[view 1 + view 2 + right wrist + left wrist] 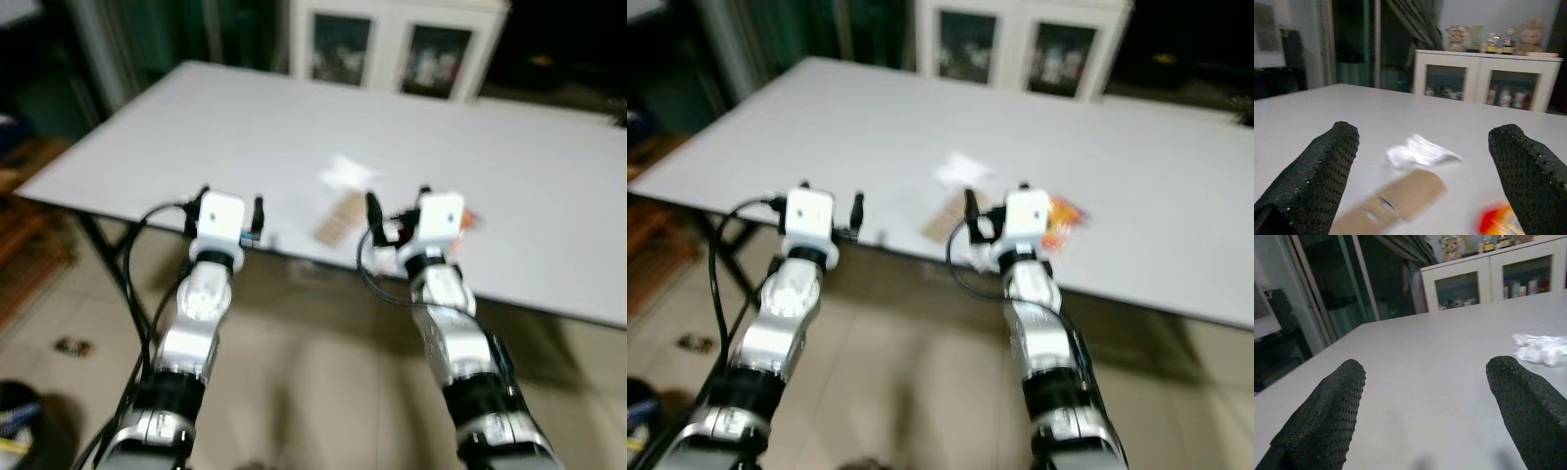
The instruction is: Picking trash to rubbish bin
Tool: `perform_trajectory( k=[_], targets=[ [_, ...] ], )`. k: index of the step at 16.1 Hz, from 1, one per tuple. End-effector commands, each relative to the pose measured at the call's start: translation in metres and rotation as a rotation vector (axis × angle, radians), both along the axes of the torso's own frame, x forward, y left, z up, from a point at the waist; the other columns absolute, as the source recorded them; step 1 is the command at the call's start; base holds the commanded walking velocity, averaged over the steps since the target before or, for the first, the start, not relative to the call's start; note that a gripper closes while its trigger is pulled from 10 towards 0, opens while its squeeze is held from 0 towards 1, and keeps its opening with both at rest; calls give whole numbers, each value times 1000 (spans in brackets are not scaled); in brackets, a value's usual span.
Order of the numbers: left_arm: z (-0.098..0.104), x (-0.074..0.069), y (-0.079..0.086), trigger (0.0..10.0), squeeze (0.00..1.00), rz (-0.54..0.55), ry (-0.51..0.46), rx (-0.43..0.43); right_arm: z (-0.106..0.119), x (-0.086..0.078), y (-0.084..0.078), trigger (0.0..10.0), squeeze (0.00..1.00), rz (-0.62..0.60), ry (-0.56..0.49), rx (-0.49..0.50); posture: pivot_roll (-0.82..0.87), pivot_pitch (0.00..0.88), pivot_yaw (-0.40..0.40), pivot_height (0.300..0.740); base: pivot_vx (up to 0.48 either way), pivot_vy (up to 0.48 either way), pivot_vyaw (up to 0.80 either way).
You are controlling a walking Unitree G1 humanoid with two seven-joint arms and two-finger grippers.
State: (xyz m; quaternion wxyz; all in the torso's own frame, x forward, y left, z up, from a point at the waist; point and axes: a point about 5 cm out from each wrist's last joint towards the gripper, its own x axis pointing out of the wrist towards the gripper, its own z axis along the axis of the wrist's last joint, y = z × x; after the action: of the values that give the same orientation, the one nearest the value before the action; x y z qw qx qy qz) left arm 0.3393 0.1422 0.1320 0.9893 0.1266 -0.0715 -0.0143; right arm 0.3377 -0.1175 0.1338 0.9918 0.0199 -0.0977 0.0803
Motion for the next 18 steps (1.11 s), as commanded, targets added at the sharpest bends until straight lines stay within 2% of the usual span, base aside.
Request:
perform_trajectory(
  k=[1, 4, 10, 14, 18],
  targets=[
    [3, 1, -14, 10000, 0, -36, -8, -9, -3, 0, -15, 10000, 0, -44, 17, 6, 14, 0, -39, 740, 458, 0, 0],
    [3, 1, -14, 10000, 0, -41, -3, -8, -4, 1, -16, 10000, 0, -49, 27, 19, 13, 0, -38, 740, 460, 0, 0],
    [2, 1, -17, 10000, 0, -53, 6, -10, -4, 2, -15, 10000, 0, -43, 35, 23, 15, 0, -43, 740, 461, 0, -690],
    [0, 0, -18, 10000, 0, -68, 17, -9, -5, 2, -14, 10000, 0, -39, 38, 32, 15, 0, -44, 740, 460, 0, 0],
    [0, -1, -19, 10000, 0, -79, 20, -7, -2, 1, -12, 10000, 0, -31, 9, 39, 15, 0, -42, 740, 460, 0, -509]
  ],
)
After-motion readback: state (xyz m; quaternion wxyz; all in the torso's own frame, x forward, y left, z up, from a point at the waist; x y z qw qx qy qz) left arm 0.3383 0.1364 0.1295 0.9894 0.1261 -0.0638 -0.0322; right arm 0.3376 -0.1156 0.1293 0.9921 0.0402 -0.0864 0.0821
